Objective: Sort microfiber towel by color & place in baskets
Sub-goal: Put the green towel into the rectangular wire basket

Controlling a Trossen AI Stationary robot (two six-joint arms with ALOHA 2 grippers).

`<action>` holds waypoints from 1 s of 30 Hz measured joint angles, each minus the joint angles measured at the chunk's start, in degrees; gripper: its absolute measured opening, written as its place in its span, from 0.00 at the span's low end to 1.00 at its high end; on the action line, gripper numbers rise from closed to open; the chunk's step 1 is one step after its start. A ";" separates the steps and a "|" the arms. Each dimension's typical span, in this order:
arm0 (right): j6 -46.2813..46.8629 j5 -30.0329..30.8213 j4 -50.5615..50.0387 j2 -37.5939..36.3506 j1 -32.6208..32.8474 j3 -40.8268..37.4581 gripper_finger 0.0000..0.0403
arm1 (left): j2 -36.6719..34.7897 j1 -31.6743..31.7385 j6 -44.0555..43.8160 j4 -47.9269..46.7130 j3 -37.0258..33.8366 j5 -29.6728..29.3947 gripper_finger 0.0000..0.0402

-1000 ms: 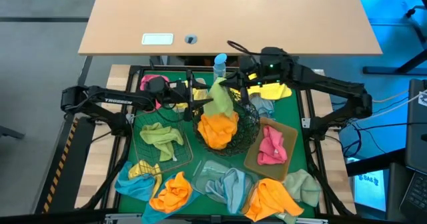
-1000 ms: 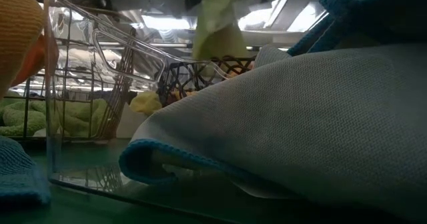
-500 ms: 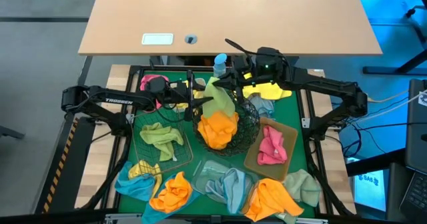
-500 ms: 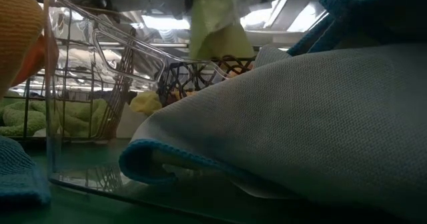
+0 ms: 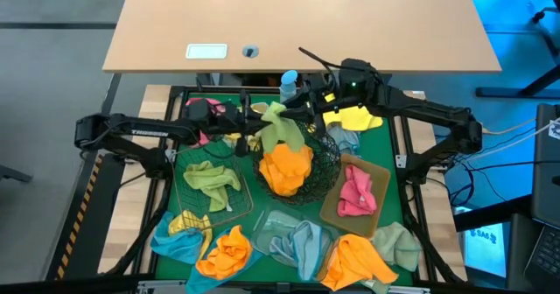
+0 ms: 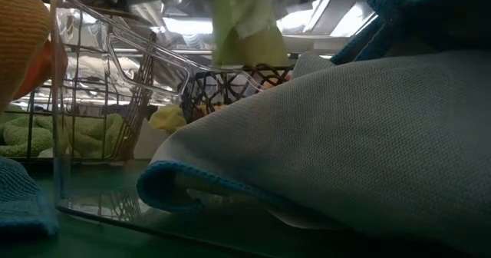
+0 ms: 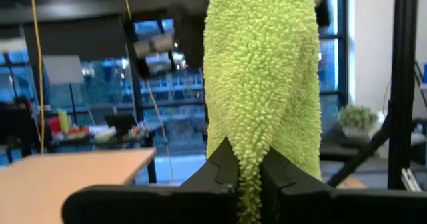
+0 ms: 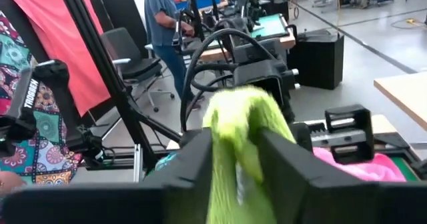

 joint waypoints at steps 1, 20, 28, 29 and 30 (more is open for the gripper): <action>-0.01 0.01 -0.90 0.00 -0.04 0.69 0.37 | -1.08 0.00 -0.02 0.02 0.00 0.01 0.02; -7.95 12.60 -54.00 -0.02 -8.56 19.07 0.62 | -26.62 0.00 -18.68 -37.09 0.04 14.19 0.02; -12.11 20.15 -68.37 0.09 -10.25 18.24 0.62 | -35.40 0.00 -24.06 -51.70 0.04 19.85 0.02; -12.22 20.74 -68.43 0.03 -10.25 17.58 0.62 | -36.58 0.00 -24.12 -54.26 0.04 19.89 0.02; -12.70 21.10 -68.50 0.02 -10.25 16.91 0.62 | -37.76 0.00 -24.14 -56.95 0.04 19.90 0.02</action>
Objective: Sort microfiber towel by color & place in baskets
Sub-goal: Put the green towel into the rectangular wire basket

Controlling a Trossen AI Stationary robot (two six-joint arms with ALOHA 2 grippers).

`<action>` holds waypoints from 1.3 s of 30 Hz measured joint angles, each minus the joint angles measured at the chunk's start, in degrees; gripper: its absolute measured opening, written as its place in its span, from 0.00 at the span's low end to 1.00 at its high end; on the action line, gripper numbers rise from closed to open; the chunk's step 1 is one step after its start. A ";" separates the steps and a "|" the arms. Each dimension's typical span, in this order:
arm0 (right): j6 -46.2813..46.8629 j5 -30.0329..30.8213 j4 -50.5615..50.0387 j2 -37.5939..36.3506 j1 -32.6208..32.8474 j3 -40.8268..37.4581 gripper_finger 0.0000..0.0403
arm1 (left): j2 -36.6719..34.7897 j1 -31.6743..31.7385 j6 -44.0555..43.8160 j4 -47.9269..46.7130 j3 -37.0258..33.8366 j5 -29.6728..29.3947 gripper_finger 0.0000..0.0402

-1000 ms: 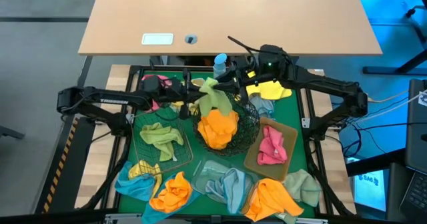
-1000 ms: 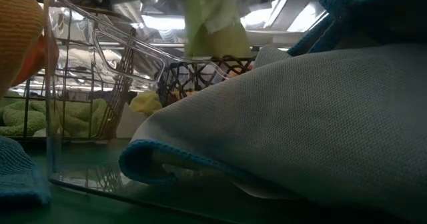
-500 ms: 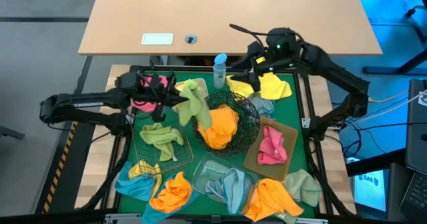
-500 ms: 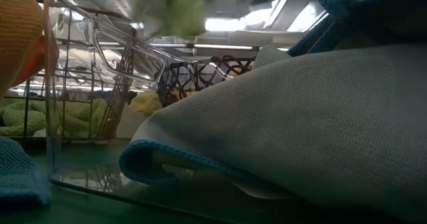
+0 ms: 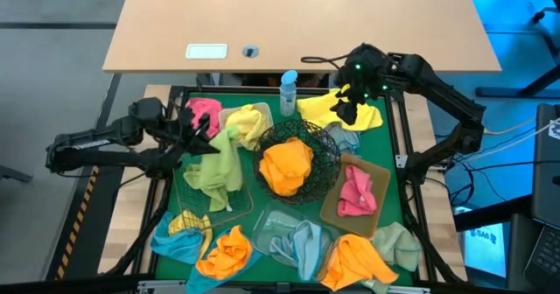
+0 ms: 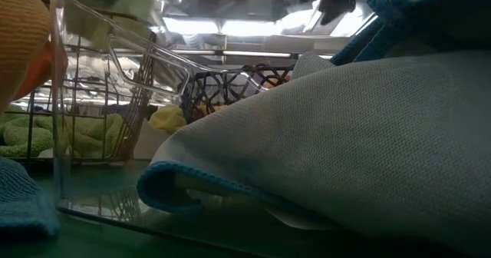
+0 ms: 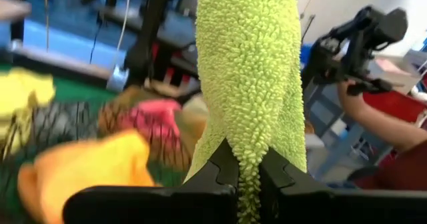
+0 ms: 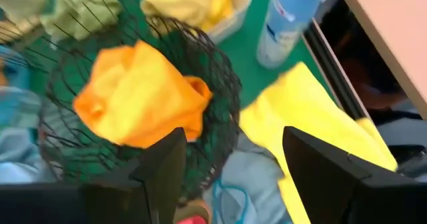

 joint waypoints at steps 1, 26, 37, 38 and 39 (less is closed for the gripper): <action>-0.78 0.11 -0.05 0.00 0.00 -0.73 0.62 | -1.00 0.00 -0.02 -2.80 0.00 0.01 0.02; -5.29 -0.11 17.85 -0.02 -14.34 -32.26 0.62 | -1.04 0.00 -3.53 -48.42 0.00 -12.40 0.02; -5.15 -0.10 25.32 -0.02 -23.31 -39.93 0.62 | 6.97 0.00 -10.39 -48.20 0.00 -9.93 0.08; -5.16 -0.08 25.91 -0.02 -23.78 -40.56 0.62 | 7.53 0.00 -10.40 -48.20 0.00 -9.95 0.10; -5.20 0.02 26.54 -0.02 -24.06 -41.14 0.62 | 8.05 0.00 -10.41 -48.20 0.00 -9.97 0.12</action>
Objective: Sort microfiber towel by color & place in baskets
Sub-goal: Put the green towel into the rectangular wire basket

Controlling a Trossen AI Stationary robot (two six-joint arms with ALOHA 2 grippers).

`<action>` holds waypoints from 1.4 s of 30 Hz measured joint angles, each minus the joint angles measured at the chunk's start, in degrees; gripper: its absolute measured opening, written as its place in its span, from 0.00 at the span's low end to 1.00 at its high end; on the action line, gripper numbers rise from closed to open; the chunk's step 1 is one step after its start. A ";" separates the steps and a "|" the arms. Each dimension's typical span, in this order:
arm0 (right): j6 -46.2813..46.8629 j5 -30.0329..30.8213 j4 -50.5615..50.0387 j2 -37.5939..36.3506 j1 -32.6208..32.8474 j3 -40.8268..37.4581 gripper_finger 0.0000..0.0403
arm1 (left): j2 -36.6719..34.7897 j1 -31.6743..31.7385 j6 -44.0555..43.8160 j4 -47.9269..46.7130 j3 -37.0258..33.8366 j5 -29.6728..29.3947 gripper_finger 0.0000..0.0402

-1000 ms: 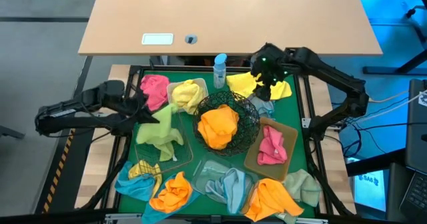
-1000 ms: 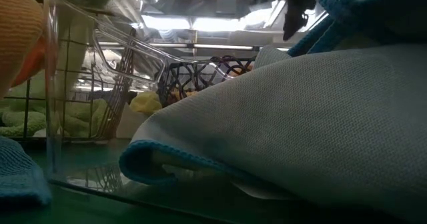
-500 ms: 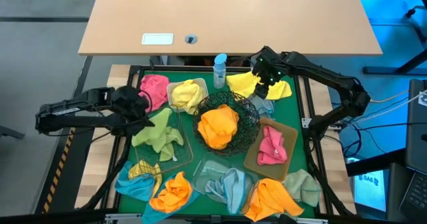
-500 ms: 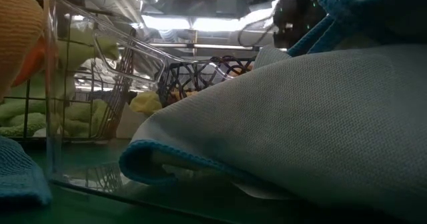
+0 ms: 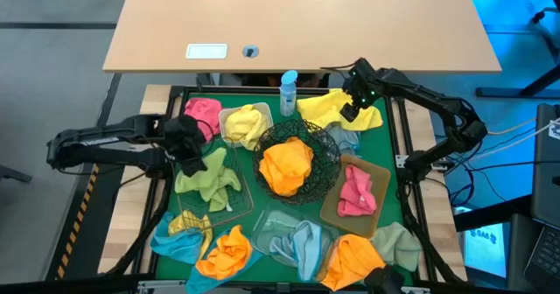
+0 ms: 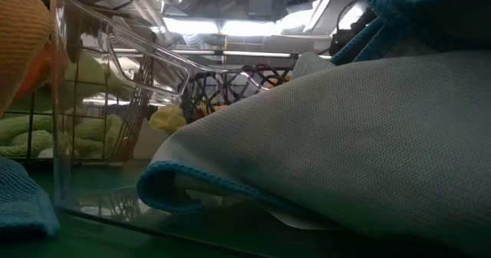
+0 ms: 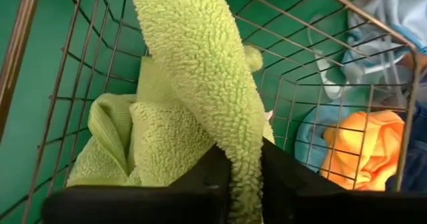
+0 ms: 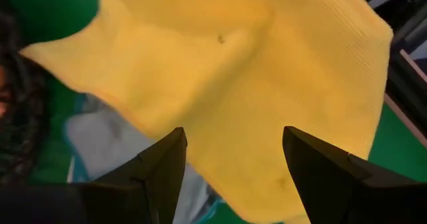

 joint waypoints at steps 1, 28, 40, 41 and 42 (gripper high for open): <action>-0.07 0.35 0.80 0.00 -0.28 -0.71 0.62 | 0.60 0.00 -0.02 0.00 0.00 -0.33 0.15; 15.87 19.63 6.64 0.11 -3.42 -10.73 0.62 | 6.73 0.00 0.09 5.75 -0.02 0.90 0.37; 24.86 14.40 1.99 0.94 -5.75 -10.78 0.62 | 6.73 0.00 0.09 5.73 -0.02 0.50 0.37; 25.57 14.44 1.86 1.34 -5.79 -10.78 0.62 | 6.73 0.00 0.09 5.73 -0.04 0.48 0.37; 26.10 14.47 1.66 1.89 -5.81 -10.78 0.62 | 6.73 0.00 0.09 5.72 -0.02 0.48 0.37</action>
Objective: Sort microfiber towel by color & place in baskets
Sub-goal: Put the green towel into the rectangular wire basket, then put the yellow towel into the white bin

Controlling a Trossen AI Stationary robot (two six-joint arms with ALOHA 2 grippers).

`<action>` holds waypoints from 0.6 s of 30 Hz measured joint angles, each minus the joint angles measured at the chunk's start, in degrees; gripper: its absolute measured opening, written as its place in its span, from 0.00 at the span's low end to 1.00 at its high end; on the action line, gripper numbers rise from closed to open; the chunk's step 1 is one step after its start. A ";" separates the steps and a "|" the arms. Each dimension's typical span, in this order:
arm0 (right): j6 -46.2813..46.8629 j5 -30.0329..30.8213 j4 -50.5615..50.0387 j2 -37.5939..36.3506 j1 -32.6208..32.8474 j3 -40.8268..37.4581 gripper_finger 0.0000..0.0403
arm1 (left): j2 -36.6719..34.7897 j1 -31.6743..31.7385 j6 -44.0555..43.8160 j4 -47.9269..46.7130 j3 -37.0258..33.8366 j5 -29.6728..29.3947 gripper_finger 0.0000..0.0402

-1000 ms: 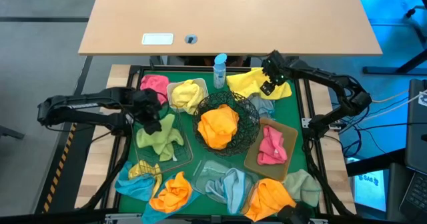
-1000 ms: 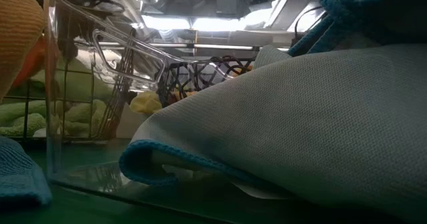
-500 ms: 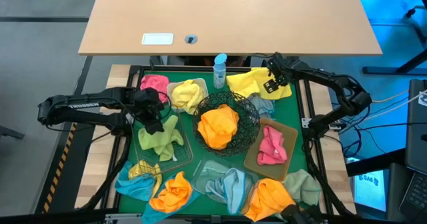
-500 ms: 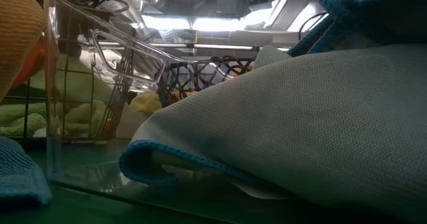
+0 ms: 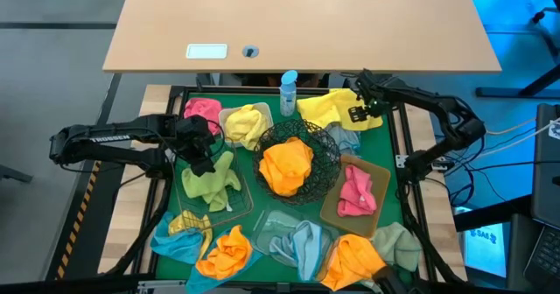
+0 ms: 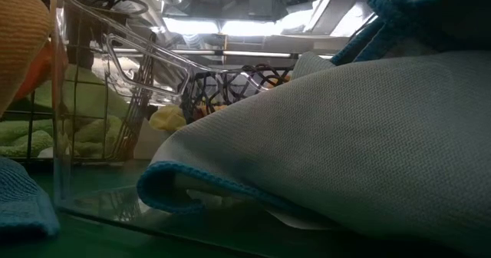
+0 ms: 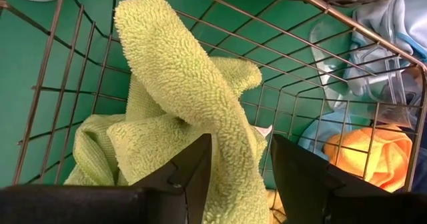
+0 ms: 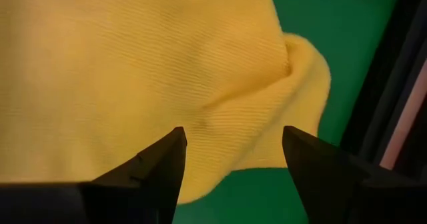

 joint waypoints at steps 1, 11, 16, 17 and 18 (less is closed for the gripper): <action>0.54 0.00 -0.02 0.67 0.00 0.00 0.62 | 0.00 0.00 0.00 0.00 -0.02 0.00 0.37; 1.02 1.02 0.28 6.07 0.02 0.07 0.62 | 0.00 0.00 0.02 0.11 -0.02 -0.04 0.37; 1.02 1.01 0.29 6.03 0.02 0.13 0.53 | 0.00 0.00 0.02 0.67 -0.02 -0.11 0.37; 1.01 1.01 0.28 6.03 0.02 0.13 0.50 | 0.00 0.00 0.03 0.89 -0.01 -0.12 0.37; 1.02 0.98 0.28 6.03 0.02 0.13 0.45 | 0.00 0.00 0.03 1.12 -0.02 -0.13 0.37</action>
